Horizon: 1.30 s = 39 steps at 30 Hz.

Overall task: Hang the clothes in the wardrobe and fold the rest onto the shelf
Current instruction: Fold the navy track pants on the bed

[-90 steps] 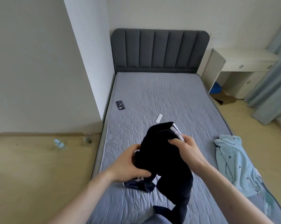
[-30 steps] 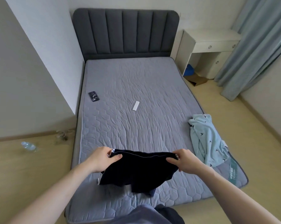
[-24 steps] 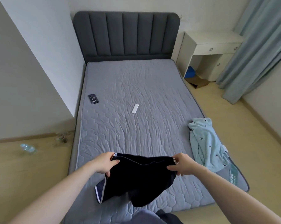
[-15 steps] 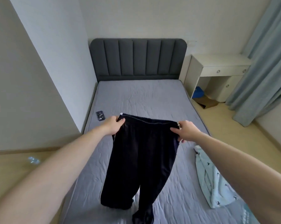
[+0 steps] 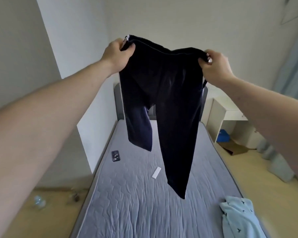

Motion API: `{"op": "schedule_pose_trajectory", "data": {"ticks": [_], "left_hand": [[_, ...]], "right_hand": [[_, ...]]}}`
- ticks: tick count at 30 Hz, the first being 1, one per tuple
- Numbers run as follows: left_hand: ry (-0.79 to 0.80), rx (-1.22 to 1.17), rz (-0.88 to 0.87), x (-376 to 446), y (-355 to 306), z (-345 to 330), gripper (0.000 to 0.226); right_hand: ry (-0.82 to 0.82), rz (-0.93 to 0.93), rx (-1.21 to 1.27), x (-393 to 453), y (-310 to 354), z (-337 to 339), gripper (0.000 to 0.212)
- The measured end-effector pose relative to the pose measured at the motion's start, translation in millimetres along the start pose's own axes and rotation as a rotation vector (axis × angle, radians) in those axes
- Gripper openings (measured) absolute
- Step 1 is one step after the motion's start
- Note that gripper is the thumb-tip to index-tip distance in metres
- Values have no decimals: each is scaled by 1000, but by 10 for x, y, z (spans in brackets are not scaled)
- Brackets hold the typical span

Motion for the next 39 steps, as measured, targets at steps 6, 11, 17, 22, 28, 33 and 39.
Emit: {"op": "schedule_pose_trajectory", "data": {"ticks": [6, 11, 17, 22, 28, 33, 39], "left_hand": [[78, -18, -12, -269, 123, -4, 58], [239, 10, 49, -1198, 727, -302, 51], [557, 17, 219, -2802, 1890, -868, 36], [754, 23, 394, -4391, 2668, -1315, 29], [1007, -14, 564, -6454, 3486, -1734, 41], [1161, -26, 697, -7889, 3805, -1931, 27], [1300, 7, 724, -9124, 3989, -2118, 19]], "right_hand": [[32, 7, 58, -347, -107, -80, 11], [232, -89, -6, -1056, -717, -576, 12], [548, -273, -240, -2369, -1644, -1511, 14], [827, -460, -361, -3669, -2511, -2286, 11], [1097, -678, -473, -5374, -3331, -2960, 13], [1309, -730, -568, -6619, -3831, -3322, 30], [1488, -744, -660, -7744, -4299, -3613, 41]]}}
Point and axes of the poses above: each hand's wrist, its own x-axis towards the middle knuckle, its own z-axis out of the back of the hand, y = z × x, the point moved 2 cm from there along x, towards the middle knuckle, and after that the axes turned 11 degrees about -z, right-handed, at the moved point
